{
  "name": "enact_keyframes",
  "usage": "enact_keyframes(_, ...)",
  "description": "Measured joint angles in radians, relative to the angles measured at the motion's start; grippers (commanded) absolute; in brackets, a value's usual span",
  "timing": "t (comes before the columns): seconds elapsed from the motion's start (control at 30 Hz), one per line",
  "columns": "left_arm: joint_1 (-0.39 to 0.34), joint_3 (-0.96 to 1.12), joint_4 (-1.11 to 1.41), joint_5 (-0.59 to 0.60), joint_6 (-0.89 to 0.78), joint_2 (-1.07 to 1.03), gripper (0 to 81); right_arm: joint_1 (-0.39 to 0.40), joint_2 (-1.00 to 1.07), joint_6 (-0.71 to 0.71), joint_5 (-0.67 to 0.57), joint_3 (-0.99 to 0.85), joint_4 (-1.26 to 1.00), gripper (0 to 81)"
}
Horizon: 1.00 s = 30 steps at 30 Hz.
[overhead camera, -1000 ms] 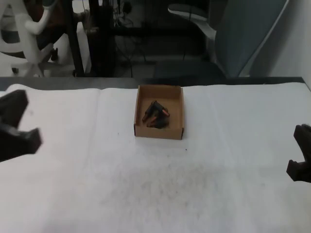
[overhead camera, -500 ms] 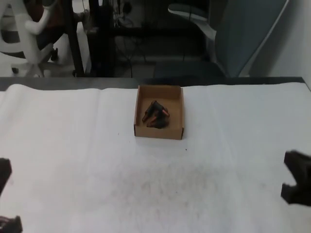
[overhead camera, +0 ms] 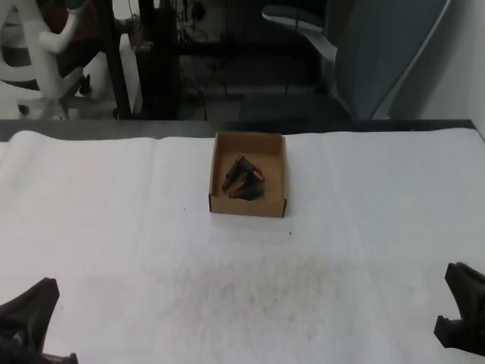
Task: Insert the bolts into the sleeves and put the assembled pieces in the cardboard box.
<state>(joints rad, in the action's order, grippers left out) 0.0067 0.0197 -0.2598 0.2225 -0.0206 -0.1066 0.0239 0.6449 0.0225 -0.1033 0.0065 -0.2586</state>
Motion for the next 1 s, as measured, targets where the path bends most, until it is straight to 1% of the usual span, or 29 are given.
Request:
enact_keyframes(0.17,-0.027,-0.027,0.037,-0.046,0.057,0.0,1.8,0.0,0.0,0.041,0.0,0.0,0.02,8.3)
enact_keyframes(0.27,-0.026,-0.027,0.014,-0.049,0.058,0.0,1.8,0.0,0.0,0.046,0.0,0.001,0.02,8.3)
enact_keyframes(0.33,-0.026,-0.027,0.013,-0.037,0.031,0.0,1.8,0.0,0.0,0.046,0.0,0.001,0.02,8.3)
enact_keyframes(0.4,-0.026,-0.027,0.016,-0.012,-0.014,0.0,1.8,0.0,0.0,0.046,0.0,0.001,0.02,8.3)
enact_keyframes(0.5,-0.026,-0.027,0.016,0.077,-0.084,0.0,1.8,0.0,0.0,0.046,0.0,0.001,0.02,8.3)
enact_keyframes(0.53,-0.026,-0.027,0.016,0.113,-0.096,0.0,1.8,0.0,0.0,0.046,0.0,0.001,0.02,8.3)
enact_keyframes(0.63,-0.026,-0.027,0.014,0.166,-0.111,0.0,1.8,0.0,0.0,0.046,0.0,0.001,0.02,8.3)
enact_keyframes(1.0,-0.026,-0.027,0.014,0.184,-0.114,0.0,1.8,0.0,0.0,0.046,0.0,0.001,0.02,8.3)
